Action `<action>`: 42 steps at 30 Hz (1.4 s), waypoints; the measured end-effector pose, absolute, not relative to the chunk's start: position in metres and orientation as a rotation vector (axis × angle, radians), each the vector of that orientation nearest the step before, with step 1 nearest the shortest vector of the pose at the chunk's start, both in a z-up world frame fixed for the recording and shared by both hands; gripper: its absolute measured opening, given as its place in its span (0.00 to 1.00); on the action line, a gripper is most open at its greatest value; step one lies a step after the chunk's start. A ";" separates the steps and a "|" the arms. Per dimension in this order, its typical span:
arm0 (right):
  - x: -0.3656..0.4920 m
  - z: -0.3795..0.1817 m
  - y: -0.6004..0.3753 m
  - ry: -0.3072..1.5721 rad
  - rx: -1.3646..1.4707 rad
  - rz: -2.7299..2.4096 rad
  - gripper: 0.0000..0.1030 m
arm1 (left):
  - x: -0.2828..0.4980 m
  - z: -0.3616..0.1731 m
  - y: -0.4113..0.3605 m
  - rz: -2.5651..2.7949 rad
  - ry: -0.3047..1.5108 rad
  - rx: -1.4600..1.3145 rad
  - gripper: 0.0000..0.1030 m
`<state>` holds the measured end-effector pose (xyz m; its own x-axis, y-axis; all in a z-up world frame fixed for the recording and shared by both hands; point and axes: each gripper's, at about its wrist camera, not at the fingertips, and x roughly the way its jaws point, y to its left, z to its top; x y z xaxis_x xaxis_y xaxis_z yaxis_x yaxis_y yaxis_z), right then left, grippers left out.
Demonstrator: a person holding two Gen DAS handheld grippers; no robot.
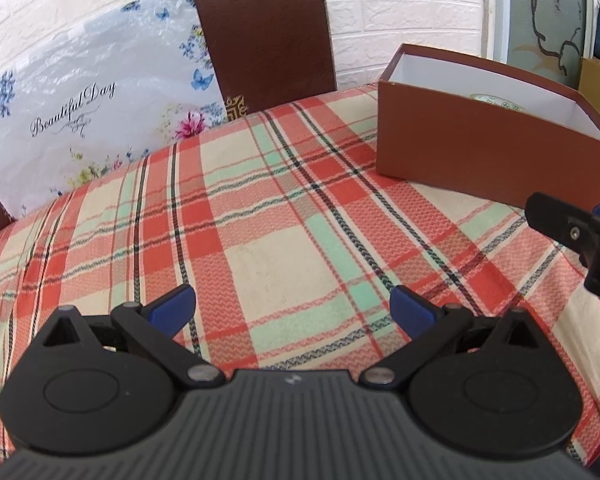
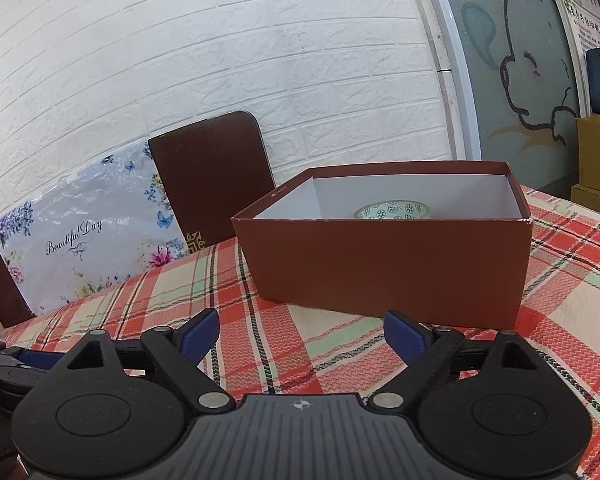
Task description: Organize objects
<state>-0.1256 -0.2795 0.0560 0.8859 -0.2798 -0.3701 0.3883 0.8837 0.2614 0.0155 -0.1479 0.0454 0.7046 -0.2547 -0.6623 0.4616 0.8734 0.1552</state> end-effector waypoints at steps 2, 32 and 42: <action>-0.125 0.056 -0.278 0.333 0.335 -0.354 0.87 | 0.016 0.044 -0.147 -0.400 0.686 0.326 1.00; -0.124 0.054 -0.272 0.348 0.338 -0.357 0.88 | 0.015 0.038 -0.140 -0.337 0.699 0.362 1.00; -0.126 0.054 -0.276 0.339 0.347 -0.356 0.88 | 0.010 0.041 -0.143 -0.333 0.679 0.380 1.00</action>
